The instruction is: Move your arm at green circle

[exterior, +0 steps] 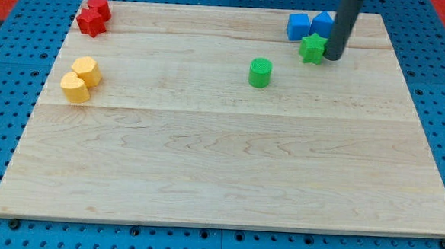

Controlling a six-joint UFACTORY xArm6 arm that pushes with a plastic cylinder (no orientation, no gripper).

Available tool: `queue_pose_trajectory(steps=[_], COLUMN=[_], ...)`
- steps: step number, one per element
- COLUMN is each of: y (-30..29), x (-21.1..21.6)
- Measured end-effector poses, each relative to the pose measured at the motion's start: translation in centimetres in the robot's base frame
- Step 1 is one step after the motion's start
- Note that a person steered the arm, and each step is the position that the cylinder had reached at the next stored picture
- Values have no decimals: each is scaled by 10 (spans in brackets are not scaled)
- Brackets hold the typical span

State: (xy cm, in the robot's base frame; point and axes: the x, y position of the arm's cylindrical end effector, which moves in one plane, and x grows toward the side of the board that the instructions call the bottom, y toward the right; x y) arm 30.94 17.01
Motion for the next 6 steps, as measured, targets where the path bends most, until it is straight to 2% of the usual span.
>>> queue_pose_trajectory(steps=[1, 2, 3, 4, 5, 6], y=[45, 35, -1, -69, -117, -135], x=[25, 59, 94, 114, 115, 115])
